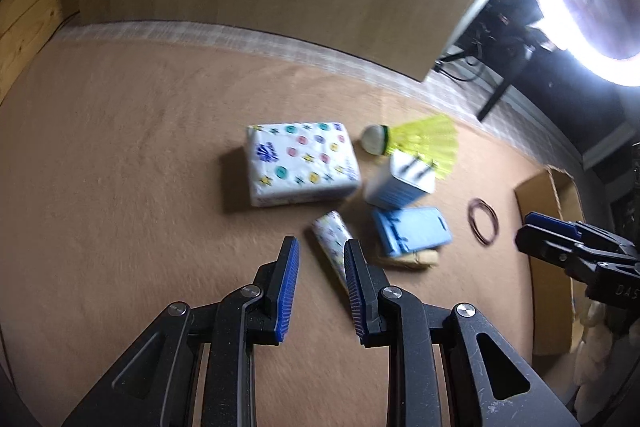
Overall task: Organize objects
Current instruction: 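Move the right tool to the blue phone stand while the left tool approaches the lighter, then grasp the blue phone stand with the right tool and lift it, then lower the phone stand back onto the floor and open the right tool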
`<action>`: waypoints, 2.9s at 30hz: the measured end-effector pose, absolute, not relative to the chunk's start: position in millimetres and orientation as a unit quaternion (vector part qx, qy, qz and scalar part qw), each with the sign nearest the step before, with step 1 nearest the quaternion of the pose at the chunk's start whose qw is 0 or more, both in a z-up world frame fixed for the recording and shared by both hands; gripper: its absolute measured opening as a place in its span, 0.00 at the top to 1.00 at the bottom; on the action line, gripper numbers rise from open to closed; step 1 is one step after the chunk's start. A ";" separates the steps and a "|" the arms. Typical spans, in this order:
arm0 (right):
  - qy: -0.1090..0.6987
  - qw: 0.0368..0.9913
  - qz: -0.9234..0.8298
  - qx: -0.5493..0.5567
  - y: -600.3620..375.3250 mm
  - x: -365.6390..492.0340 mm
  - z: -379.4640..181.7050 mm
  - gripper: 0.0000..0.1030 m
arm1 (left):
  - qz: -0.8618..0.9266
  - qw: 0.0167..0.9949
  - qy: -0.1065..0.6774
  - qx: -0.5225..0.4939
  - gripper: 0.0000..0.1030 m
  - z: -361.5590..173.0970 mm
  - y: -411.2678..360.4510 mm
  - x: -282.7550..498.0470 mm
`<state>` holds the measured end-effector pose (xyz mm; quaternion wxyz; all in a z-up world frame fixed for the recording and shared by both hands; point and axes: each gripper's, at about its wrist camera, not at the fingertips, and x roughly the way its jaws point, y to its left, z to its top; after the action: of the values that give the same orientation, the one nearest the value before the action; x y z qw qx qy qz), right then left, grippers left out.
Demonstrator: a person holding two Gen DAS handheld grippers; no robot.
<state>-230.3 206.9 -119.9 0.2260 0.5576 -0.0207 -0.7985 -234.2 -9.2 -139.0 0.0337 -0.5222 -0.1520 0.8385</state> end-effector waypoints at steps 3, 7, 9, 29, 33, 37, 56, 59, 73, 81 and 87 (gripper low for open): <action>-0.011 0.224 -0.793 0.567 192.7 -243.3 -133.8 0.52 | 0.835 0.032 -0.162 -0.525 0.76 -147.6 -14.3 -242.4; -0.008 0.227 -0.782 0.581 178.5 -256.8 -152.6 0.59 | 0.830 0.033 -0.171 -0.531 0.76 -158.4 -17.8 -252.8; -0.003 0.233 -0.776 0.586 171.2 -260.1 -159.8 0.59 | 0.828 0.033 -0.173 -0.532 0.76 -162.0 -18.8 -256.3; 0.015 0.273 -0.754 0.598 145.8 -259.2 -178.6 0.78 | 0.827 0.077 -0.157 -0.534 0.77 -174.0 18.6 -275.3; 0.015 0.279 -0.750 0.600 152.6 -245.0 -179.1 0.79 | 0.827 0.095 -0.138 -0.537 0.79 -174.7 33.5 -267.4; 0.012 0.284 -0.747 0.602 162.8 -227.5 -179.7 0.79 | 0.827 0.114 -0.114 -0.539 0.79 -174.5 49.2 -253.9; -0.047 0.267 -0.749 0.604 230.0 -124.3 -181.5 0.79 | 0.821 0.163 -0.066 -0.544 0.79 -173.5 88.1 -171.3; -0.036 0.250 -0.763 0.595 236.1 -114.0 -177.5 0.79 | 0.818 0.163 -0.070 -0.547 0.74 -173.2 87.2 -164.6; 0.125 0.281 -0.779 0.547 203.2 -73.6 -164.1 0.62 | 0.821 0.146 -0.093 -0.543 0.59 -157.3 61.4 -129.1; 0.105 0.266 -0.781 0.554 207.1 -84.1 -168.9 0.62 | 0.827 0.137 -0.096 -0.537 0.59 -148.8 55.6 -122.2; 0.060 0.265 -0.778 0.567 214.8 -95.1 -169.0 0.62 | 0.824 0.138 -0.099 -0.541 0.59 -150.8 55.7 -121.5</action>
<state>-95.1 214.8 -169.0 0.2653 0.5669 0.0602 -0.7776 -121.5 55.7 -150.8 0.1381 -0.5406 -0.0987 0.8240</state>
